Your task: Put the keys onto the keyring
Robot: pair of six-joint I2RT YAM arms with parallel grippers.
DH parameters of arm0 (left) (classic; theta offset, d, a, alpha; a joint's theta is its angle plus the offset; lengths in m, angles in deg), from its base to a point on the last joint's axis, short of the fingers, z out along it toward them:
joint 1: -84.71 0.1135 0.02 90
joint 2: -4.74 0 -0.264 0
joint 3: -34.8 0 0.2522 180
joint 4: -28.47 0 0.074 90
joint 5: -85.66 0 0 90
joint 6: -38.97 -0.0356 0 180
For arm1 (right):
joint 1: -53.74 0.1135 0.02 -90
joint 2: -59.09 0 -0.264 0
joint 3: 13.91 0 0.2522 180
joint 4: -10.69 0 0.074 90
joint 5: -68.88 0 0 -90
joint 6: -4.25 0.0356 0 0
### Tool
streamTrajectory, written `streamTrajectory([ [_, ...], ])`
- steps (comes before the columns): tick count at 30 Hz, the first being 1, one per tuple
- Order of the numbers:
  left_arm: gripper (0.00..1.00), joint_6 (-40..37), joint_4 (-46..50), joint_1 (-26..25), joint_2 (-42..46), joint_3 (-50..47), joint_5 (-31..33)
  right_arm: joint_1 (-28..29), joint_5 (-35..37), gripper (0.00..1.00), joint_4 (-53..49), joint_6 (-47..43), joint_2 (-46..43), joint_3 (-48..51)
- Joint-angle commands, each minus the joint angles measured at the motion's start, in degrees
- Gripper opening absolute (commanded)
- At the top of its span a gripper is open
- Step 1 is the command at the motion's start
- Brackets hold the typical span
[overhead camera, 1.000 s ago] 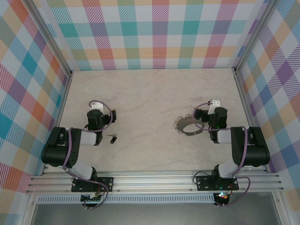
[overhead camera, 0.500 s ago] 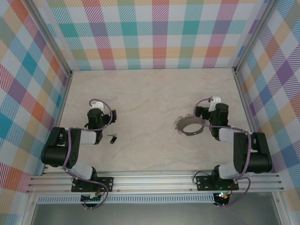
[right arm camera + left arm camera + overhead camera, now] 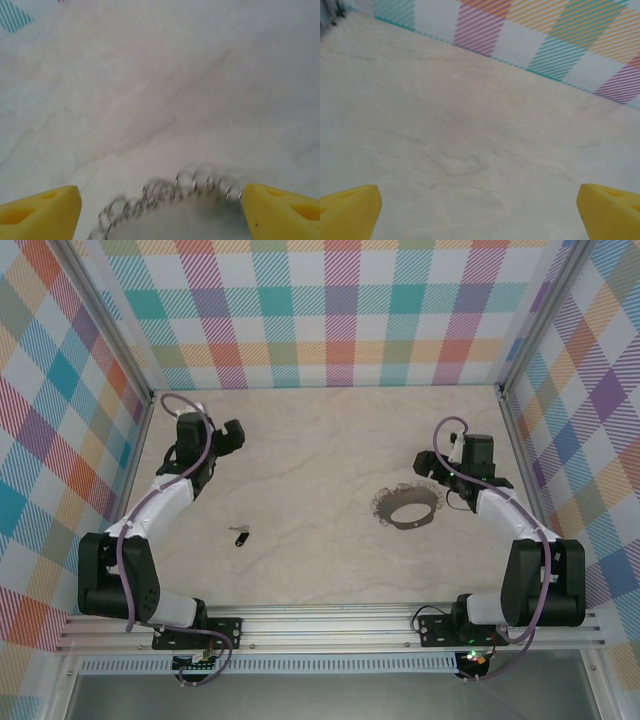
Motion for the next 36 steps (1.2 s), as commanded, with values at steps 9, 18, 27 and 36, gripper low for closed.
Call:
streamTrajectory([
  [9,1.0,12.64,11.44,-15.89,0.09,1.5,-4.27,8.69,-5.64,0.72,-5.65,11.48,3.69,4.79],
  [18,1.0,11.28,12.27,-18.57,-1.93,4.35,-5.42,14.89,-3.07,0.7,-3.46,15.61,8.38,5.42],
  [27,1.0,11.47,11.03,-18.55,-1.88,3.87,-6.79,19.5,-2.5,0.68,-1.25,18.57,13.46,2.73],
  [36,1.0,13.25,10.85,-18.57,-0.07,3.41,-7.33,27.71,-0.01,0.68,-3.85,19.25,19.61,-5.18],
])
